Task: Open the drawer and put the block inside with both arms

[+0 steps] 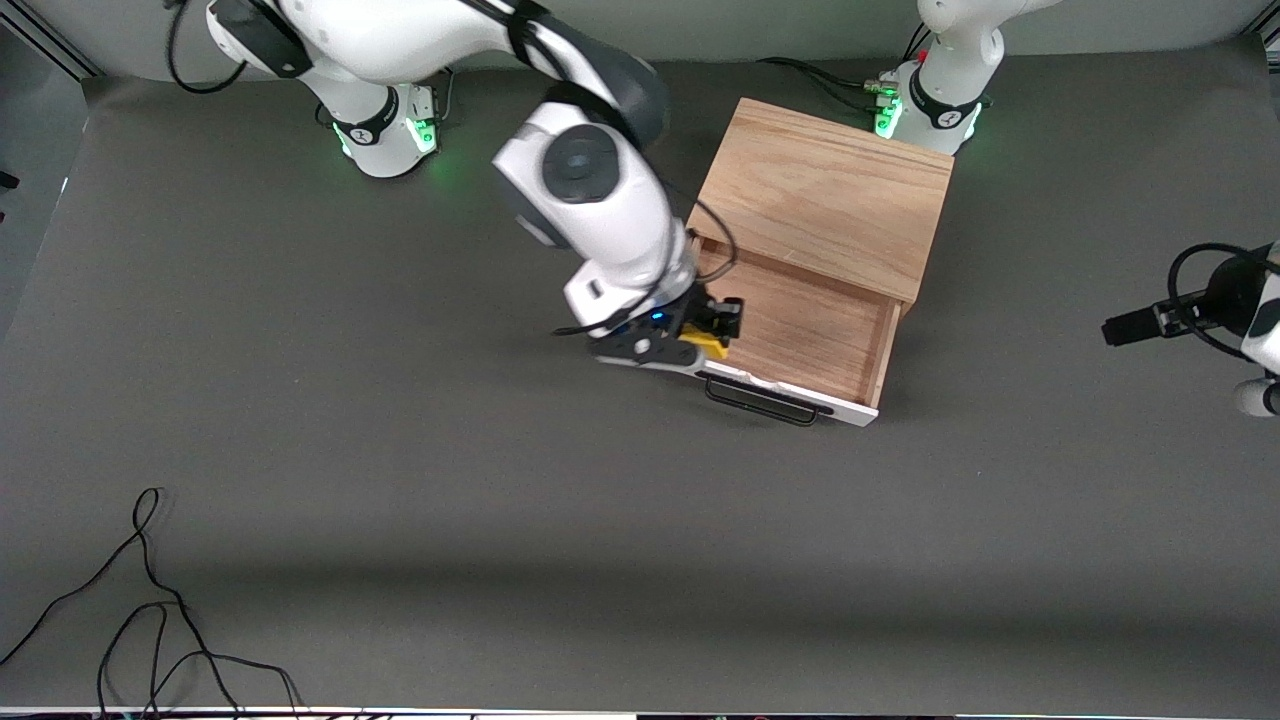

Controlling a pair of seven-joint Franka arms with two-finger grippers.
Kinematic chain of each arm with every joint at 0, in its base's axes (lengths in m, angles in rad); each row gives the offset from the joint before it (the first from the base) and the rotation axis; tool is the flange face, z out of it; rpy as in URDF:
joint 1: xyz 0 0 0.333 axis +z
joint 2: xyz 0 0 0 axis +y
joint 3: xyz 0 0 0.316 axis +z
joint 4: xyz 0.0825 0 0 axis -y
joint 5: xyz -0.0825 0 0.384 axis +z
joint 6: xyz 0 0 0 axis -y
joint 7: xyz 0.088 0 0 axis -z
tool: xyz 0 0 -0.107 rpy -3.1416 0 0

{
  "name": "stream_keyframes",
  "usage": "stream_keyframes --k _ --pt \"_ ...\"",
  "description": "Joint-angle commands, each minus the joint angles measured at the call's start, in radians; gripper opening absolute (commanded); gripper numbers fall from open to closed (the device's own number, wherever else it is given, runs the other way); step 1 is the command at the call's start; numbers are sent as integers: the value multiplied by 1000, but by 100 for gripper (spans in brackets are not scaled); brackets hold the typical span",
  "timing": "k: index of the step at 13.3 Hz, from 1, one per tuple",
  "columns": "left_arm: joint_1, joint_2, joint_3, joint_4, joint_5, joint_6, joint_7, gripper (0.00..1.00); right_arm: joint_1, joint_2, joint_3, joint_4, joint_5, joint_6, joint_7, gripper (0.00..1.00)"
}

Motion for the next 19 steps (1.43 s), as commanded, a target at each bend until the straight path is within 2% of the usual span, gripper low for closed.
stream_keyframes --k 1,5,7,8,10,11,12,13,15,16,17,19 --pt "10 -87 5 -83 -8 20 135 100 64 64 -8 26 -71 12 85 35" --pt "30 -162 11 -157 -32 64 149 100 116 109 -8 23 -76 12 200 35" --pt "50 -233 14 -271 -42 135 220 100 122 114 -8 -24 -103 12 210 36" --pt "67 -254 14 -313 -57 169 230 100 124 114 -8 -27 -109 12 229 42" --pt "70 -264 14 -326 -63 181 235 100 145 118 -10 -27 -108 12 250 49" --pt "70 -267 14 -338 -65 200 235 100 145 118 -10 -27 -108 12 266 64" --pt "70 -274 14 -353 -63 224 235 100 145 117 -10 -26 -106 12 270 93" --pt "70 -280 15 -364 -65 244 233 100 145 117 -10 -24 -110 12 270 100" --pt "71 -281 14 -360 -68 244 227 100 145 115 -11 -23 -111 12 270 100" --pt "56 -273 34 -349 -69 240 230 100 143 111 -14 -21 -111 8 267 100" --pt "-11 -270 110 -335 -71 238 230 100 136 98 -14 -20 -114 -3 266 100" --pt "-207 -270 306 -329 -77 238 230 100 111 37 -34 -17 -117 -61 260 100"
